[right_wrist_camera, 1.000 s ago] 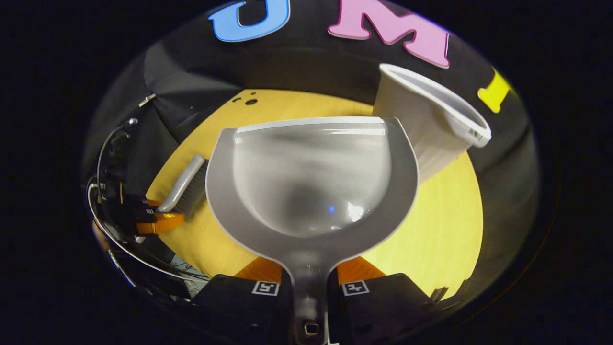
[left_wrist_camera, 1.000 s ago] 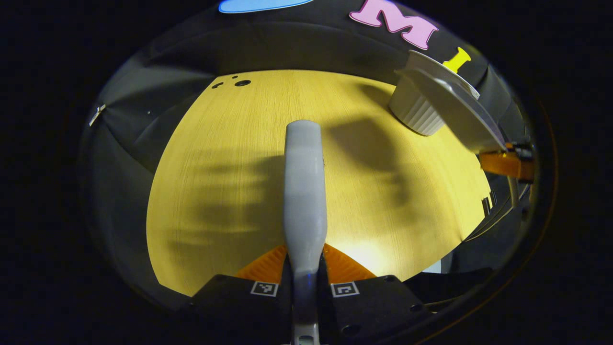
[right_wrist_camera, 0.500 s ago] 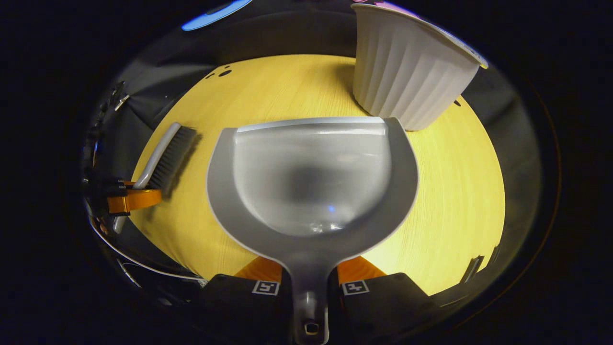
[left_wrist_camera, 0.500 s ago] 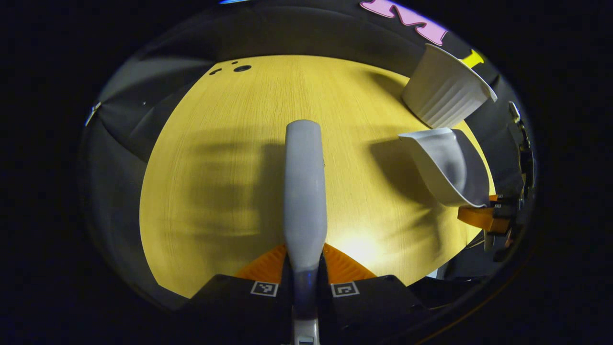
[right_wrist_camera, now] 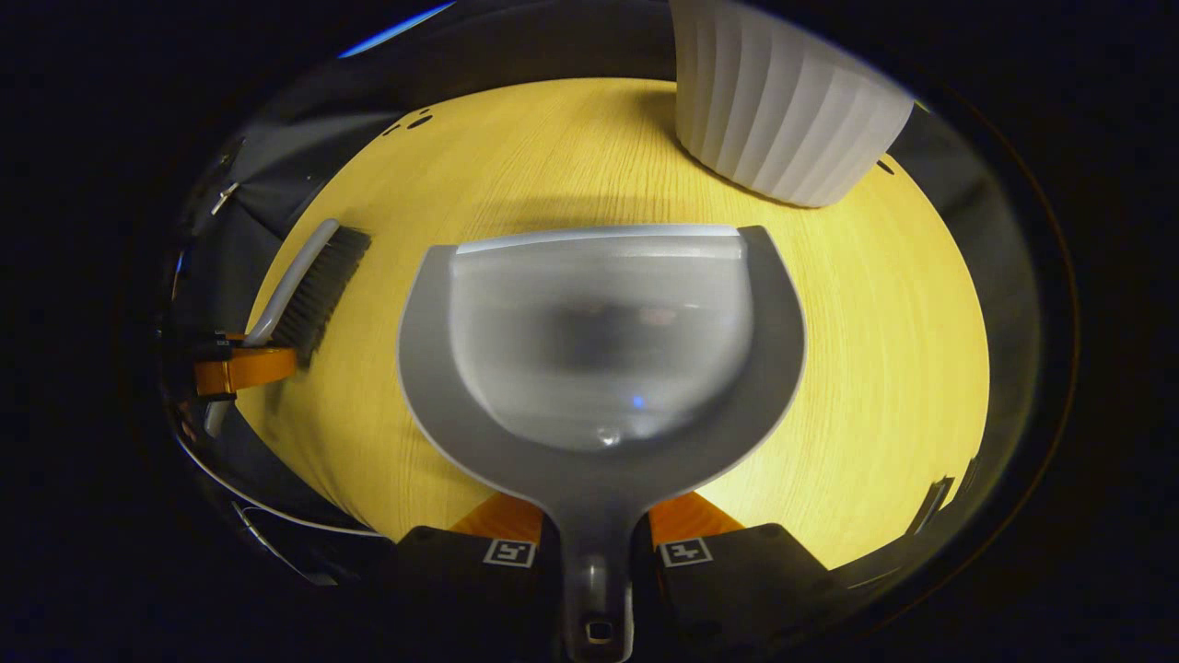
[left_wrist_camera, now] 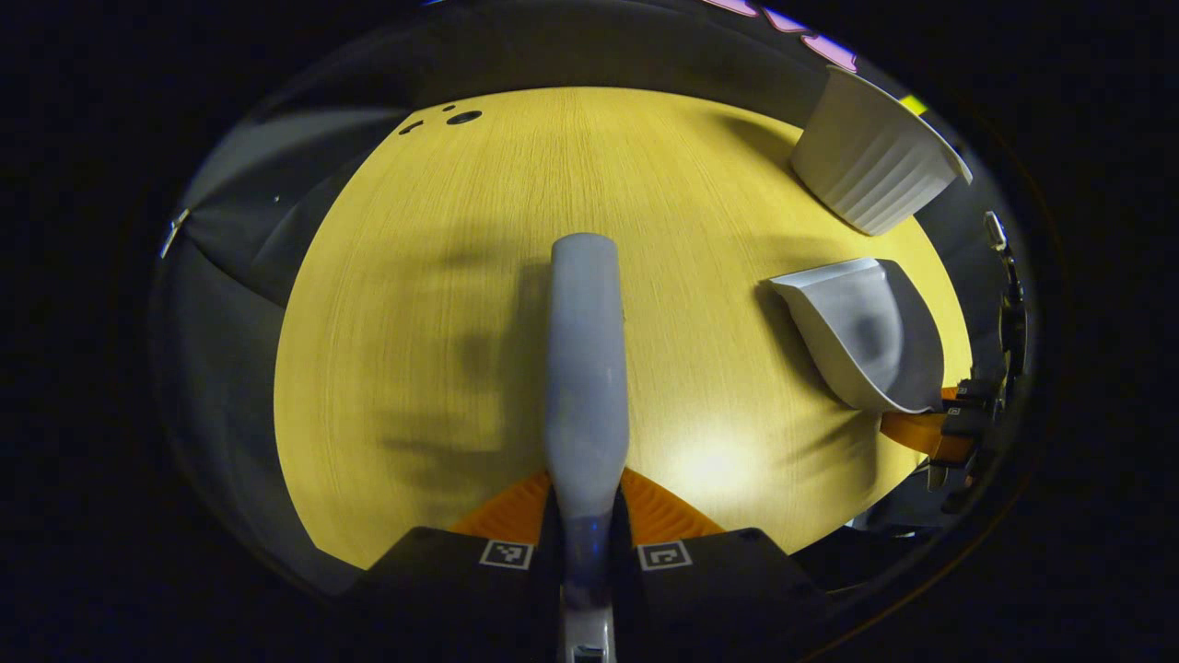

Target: Pick up the small broom and dustpan from the desktop, sweep the trash into the dustpan with the broom, and then empty the trash into the garbage bin.

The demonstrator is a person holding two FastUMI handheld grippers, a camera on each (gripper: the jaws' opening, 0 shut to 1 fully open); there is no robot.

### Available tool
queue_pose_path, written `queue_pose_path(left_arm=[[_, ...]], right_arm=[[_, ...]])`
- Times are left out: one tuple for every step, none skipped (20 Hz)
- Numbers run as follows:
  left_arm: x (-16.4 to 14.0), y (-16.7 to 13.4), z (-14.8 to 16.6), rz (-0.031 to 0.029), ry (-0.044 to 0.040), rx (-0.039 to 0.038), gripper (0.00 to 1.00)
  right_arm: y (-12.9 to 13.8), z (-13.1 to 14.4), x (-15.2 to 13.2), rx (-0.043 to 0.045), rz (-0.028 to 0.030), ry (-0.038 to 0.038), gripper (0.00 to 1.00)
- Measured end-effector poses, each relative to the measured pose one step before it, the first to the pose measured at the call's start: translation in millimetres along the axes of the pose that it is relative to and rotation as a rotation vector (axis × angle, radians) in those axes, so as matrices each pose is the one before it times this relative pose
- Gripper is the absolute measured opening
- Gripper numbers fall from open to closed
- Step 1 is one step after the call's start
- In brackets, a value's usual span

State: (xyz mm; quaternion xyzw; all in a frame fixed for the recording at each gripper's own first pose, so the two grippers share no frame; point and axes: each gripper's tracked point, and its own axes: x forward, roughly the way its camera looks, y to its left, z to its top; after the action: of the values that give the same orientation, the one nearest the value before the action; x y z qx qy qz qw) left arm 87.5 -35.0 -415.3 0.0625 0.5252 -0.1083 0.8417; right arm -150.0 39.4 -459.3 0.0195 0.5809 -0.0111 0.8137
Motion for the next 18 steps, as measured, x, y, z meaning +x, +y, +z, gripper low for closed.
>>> queue_pose_path(left_arm=[[0.04,-0.79,-0.71,0.01004,0.00215,0.01232,0.27],[0.07,-0.01,-0.93,0.01138,-0.00033,0.01207,0.31],[-0.80,0.17,0.00,0.01144,-0.00103,0.00897,0.28],[-0.31,0.79,-0.75,0.00689,-0.00478,0.00523,0.28],[-1.27,-0.35,1.36,0.00484,-0.00825,0.00391,0.30],[-1.86,0.25,1.03,0.00557,-0.00639,0.00609,0.31],[-3.34,1.59,1.00,0.01121,-0.00983,0.00868,0.32],[-4.54,0.73,0.87,0.00087,-0.01103,0.00757,0.38],[-5.85,-1.62,1.13,-0.00965,-0.01339,0.00307,0.44],[-4.89,-1.43,4.15,-0.00539,-0.01945,-0.00533,0.57],[-7.09,-2.02,0.32,-0.00274,-0.01761,-0.01340,0.70],[-8.30,-3.59,0.50,-0.00691,-0.01977,-0.01961,0.84],[-9.55,-3.55,2.11,-0.00965,-0.02473,-0.01887,0.97],[-12.09,-3.02,0.89,-0.00869,-0.02284,-0.01756,0.96],[-11.44,-3.57,2.26,-0.00848,-0.02550,-0.01361,0.95],[-9.81,-3.62,3.82,-0.01190,-0.03026,-0.00818,0.95],[-10.32,-5.15,5.58,-0.01143,-0.03323,-0.00198,0.96],[-11.83,-4.76,6.90,-0.00690,-0.03883,0.00399,0.96]], right_arm=[[1.84,-2.28,-0.68,0.00039,0.00447,0.00275,0.34],[0.09,0.76,0.77,-0.00772,0.00012,-0.00485,0.36],[0.84,-0.65,-1.14,-0.00503,0.00834,-0.00542,0.43],[0.10,-0.67,-0.98,0.00027,0.00379,-0.00247,0.37],[2.03,-1.64,1.20,0.00293,0.01051,0.00114,0.50],[3.70,-0.03,-1.59,0.00373,0.01373,-0.00184,0.50],[1.09,3.29,-0.31,0.00554,0.00975,-0.00757,0.53],[-0.25,3.26,-2.99,0.00607,-0.00059,-0.01063,0.70],[1.69,2.94,-7.79,0.00796,0.01012,-0.01076,0.86],[0.81,1.90,-6.30,0.00804,0.00507,-0.00709,1.00],[-0.70,2.44,-6.88,0.00479,0.00434,-0.01361,1.00],[-0.36,3.60,-9.92,0.00039,0.00321,-0.01968,0.99],[-0.97,4.29,-11.51,-0.00129,0.00078,-0.02297,0.99],[-1.46,5.55,-12.29,-0.00077,-0.00022,-0.02535,0.99],[-0.47,6.63,-12.14,0.00243,-0.00058,-0.03240,0.99],[-0.91,8.27,-13.04,0.00475,0.00113,-0.03394,0.99],[0.19,9.43,-14.40,0.00074,-0.00129,-0.03800,0.99],[-2.62,11.37,-12.90,-0.01326,-0.01064,-0.04633,0.99]])
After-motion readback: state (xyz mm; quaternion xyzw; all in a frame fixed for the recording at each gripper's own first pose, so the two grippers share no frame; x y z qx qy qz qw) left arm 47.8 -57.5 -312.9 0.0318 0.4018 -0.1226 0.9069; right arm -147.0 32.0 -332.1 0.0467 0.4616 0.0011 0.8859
